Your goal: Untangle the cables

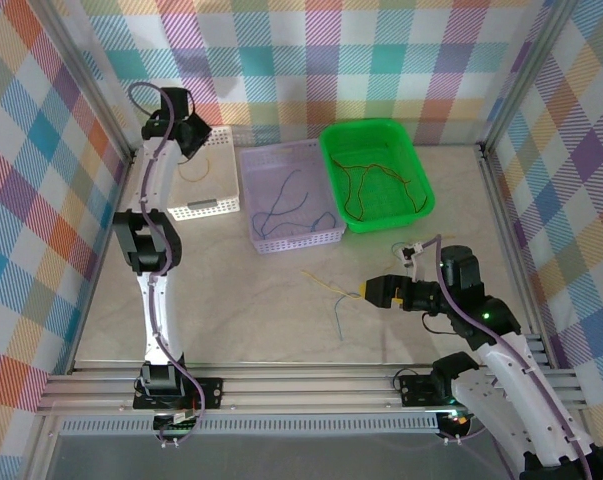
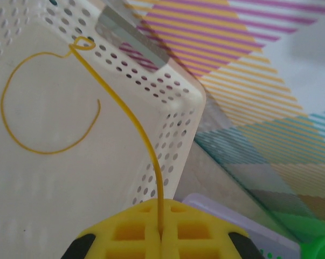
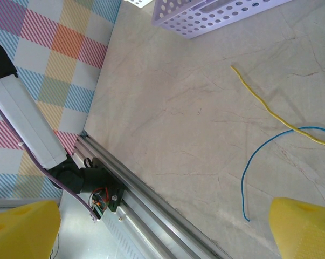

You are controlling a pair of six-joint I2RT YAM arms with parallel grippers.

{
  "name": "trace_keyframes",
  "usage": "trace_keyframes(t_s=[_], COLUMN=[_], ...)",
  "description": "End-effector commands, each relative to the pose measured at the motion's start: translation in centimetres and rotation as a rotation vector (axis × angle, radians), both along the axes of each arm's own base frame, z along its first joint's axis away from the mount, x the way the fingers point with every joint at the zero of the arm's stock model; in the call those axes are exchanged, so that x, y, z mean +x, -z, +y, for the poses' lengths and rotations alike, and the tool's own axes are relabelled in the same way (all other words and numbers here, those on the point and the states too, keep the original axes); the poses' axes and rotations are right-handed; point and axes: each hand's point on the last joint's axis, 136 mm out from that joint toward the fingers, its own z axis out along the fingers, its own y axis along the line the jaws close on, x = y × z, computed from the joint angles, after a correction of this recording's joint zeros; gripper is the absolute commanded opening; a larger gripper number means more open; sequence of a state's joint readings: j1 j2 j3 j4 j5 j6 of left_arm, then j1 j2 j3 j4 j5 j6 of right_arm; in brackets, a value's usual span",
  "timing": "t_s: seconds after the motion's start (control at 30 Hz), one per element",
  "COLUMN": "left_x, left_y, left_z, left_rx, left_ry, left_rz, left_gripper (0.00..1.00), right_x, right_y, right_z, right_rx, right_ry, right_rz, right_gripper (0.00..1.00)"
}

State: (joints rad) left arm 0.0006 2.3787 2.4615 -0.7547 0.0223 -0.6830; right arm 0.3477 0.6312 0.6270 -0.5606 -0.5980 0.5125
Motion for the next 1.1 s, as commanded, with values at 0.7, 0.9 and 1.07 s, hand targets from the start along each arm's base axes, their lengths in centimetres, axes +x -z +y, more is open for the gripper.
trace_keyframes(t_s=[0.7,0.9,1.07], left_x=[-2.8,-4.1,-5.5], left_y=[3.1,1.5,-2.0], left_z=[0.4,1.5,0.1], left_rx=[0.206,0.260,0.190], left_ry=[0.096,0.078,0.092], left_rz=[0.170,0.191,0.146], left_gripper=[0.66,0.77,0.81], right_x=[-0.1,0.0,1.4], right_y=[0.9,0.9,2.9], right_z=[-1.1,-1.5,-4.1], right_rx=[-0.061,-0.082,-0.228], right_ry=[0.071,0.094,0.240], right_rz=[0.065,0.067,0.103], right_gripper=[0.98,0.98,1.00])
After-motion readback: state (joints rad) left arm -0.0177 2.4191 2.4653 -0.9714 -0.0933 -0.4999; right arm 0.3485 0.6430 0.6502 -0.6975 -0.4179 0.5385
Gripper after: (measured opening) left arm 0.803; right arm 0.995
